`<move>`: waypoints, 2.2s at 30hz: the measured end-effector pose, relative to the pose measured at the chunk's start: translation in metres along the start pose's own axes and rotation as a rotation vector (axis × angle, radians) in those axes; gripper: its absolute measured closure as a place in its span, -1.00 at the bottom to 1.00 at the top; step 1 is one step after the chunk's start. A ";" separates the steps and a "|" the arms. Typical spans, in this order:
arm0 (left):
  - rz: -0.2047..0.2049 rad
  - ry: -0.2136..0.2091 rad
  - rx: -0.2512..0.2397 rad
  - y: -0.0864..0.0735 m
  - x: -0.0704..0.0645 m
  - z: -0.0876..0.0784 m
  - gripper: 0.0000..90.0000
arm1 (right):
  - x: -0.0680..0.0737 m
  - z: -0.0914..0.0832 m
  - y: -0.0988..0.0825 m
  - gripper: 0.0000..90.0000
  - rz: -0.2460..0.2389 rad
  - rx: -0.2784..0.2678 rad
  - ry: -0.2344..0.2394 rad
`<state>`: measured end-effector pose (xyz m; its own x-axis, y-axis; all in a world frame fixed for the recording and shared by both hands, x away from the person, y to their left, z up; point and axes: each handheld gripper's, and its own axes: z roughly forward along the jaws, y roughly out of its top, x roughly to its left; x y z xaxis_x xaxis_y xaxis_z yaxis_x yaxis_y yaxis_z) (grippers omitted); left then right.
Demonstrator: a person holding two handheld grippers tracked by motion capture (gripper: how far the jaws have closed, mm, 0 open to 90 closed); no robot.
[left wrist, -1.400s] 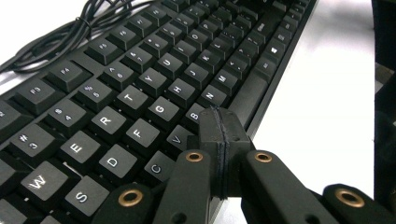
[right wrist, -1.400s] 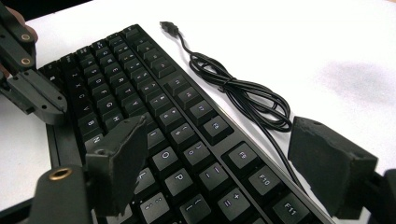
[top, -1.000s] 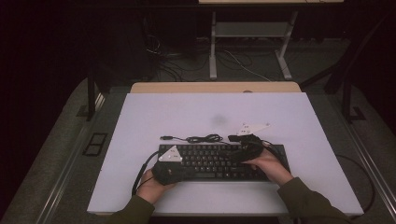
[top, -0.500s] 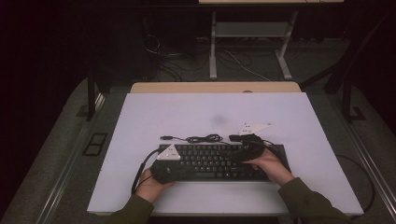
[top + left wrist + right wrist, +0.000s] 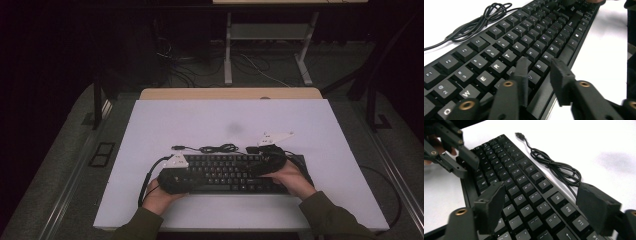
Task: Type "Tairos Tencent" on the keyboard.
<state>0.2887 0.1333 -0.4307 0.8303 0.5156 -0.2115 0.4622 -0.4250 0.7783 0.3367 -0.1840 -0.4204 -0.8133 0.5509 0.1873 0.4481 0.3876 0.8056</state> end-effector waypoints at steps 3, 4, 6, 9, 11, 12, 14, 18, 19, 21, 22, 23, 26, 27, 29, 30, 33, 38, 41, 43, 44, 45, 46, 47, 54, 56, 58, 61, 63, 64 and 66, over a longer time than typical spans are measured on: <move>-0.005 0.001 -0.006 0.001 0.002 -0.001 0.31 | 0.000 -0.001 -0.002 -0.30 0.006 -0.002 0.006; -0.005 0.002 -0.007 0.001 0.002 -0.001 0.28 | -0.001 -0.002 -0.002 -0.25 0.004 0.001 0.009; -0.010 0.004 -0.013 0.002 0.003 -0.001 0.21 | 0.001 -0.005 -0.003 -0.09 0.009 -0.002 0.012; -0.015 0.011 -0.016 0.003 0.004 0.000 0.12 | 0.001 -0.009 -0.005 0.14 0.008 -0.002 0.010; -0.013 0.019 -0.017 0.004 0.005 0.000 0.07 | 0.002 -0.012 -0.007 0.26 0.008 -0.001 0.006; -0.015 0.022 -0.020 0.005 0.005 0.000 0.03 | 0.002 -0.014 -0.007 0.31 0.008 -0.002 0.008; -0.010 0.030 -0.025 0.006 0.006 0.000 -0.02 | 0.002 -0.016 -0.008 0.41 0.012 -0.001 0.009; -0.016 0.047 -0.037 0.007 0.006 0.000 -0.15 | 0.002 -0.021 -0.010 0.58 0.011 -0.008 0.017; -0.018 0.051 -0.039 0.007 0.007 0.000 -0.17 | 0.003 -0.022 -0.011 0.62 0.012 -0.004 0.018; -0.016 0.056 -0.043 0.008 0.007 0.001 -0.22 | 0.004 -0.023 -0.012 0.69 0.012 0.004 0.024; -0.018 0.060 -0.047 0.009 0.007 0.001 -0.25 | 0.004 -0.023 -0.013 0.73 0.012 0.004 0.025; -0.015 0.060 -0.049 0.009 0.008 0.001 -0.26 | 0.004 -0.024 -0.014 0.76 0.008 0.005 0.027; -0.016 0.068 -0.056 0.009 0.010 0.001 -0.33 | 0.005 -0.026 -0.015 0.89 0.011 0.011 0.039; -0.017 0.069 -0.060 0.010 0.010 0.002 -0.33 | 0.005 -0.027 -0.015 0.92 0.009 0.008 0.040; -0.020 0.072 -0.064 0.011 0.011 0.002 -0.35 | 0.005 -0.028 -0.016 0.97 0.004 0.011 0.045; -0.018 0.075 -0.064 0.012 0.011 0.002 -0.36 | 0.006 -0.029 -0.017 0.98 0.006 0.014 0.046; -0.019 0.083 -0.066 0.013 0.012 0.002 -0.39 | 0.007 -0.029 -0.020 0.98 0.001 0.023 0.048; -0.021 0.089 -0.066 0.014 0.014 0.005 -0.46 | 0.008 -0.030 -0.023 0.98 -0.009 0.039 0.042; -0.010 0.091 -0.063 0.016 0.015 0.006 -0.48 | 0.008 -0.030 -0.025 0.98 -0.010 0.047 0.040; -0.007 0.092 -0.064 0.016 0.015 0.007 -0.49 | 0.008 -0.029 -0.027 0.98 -0.007 0.058 0.043; -0.008 0.092 -0.064 0.017 0.015 0.007 -0.49 | 0.008 -0.029 -0.028 0.98 -0.010 0.062 0.042; -0.006 0.092 -0.060 0.017 0.016 0.008 -0.49 | 0.009 -0.029 -0.029 0.98 -0.014 0.065 0.042; -0.005 0.091 -0.061 0.017 0.016 0.008 -0.49 | 0.010 -0.029 -0.030 0.98 -0.015 0.070 0.043; -0.005 0.092 -0.062 0.018 0.016 0.009 -0.49 | 0.010 -0.029 -0.030 0.98 -0.019 0.076 0.040; 0.007 0.086 -0.055 0.021 0.016 0.013 -0.49 | 0.013 -0.028 -0.036 0.98 -0.028 0.103 0.042; 0.010 0.086 -0.053 0.022 0.016 0.015 -0.49 | 0.013 -0.028 -0.037 0.98 -0.034 0.113 0.038; 0.014 0.084 -0.050 0.022 0.016 0.016 -0.49 | 0.013 -0.027 -0.038 0.98 -0.038 0.118 0.035; 0.020 0.084 -0.049 0.023 0.016 0.017 -0.49 | 0.012 -0.028 -0.040 0.98 -0.041 0.124 0.035; 0.018 0.084 -0.048 0.023 0.016 0.017 -0.49 | 0.012 -0.027 -0.040 0.98 -0.041 0.131 0.035; 0.015 0.084 -0.050 0.023 0.016 0.018 -0.49 | 0.012 -0.027 -0.040 0.98 -0.041 0.133 0.036; 0.015 0.085 -0.050 0.023 0.017 0.017 -0.49 | 0.012 -0.026 -0.041 0.98 -0.046 0.138 0.036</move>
<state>0.3187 0.1191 -0.4267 0.8066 0.5716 -0.1507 0.4324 -0.3967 0.8097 0.2988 -0.2121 -0.4365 -0.8457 0.5042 0.1746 0.4553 0.5112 0.7290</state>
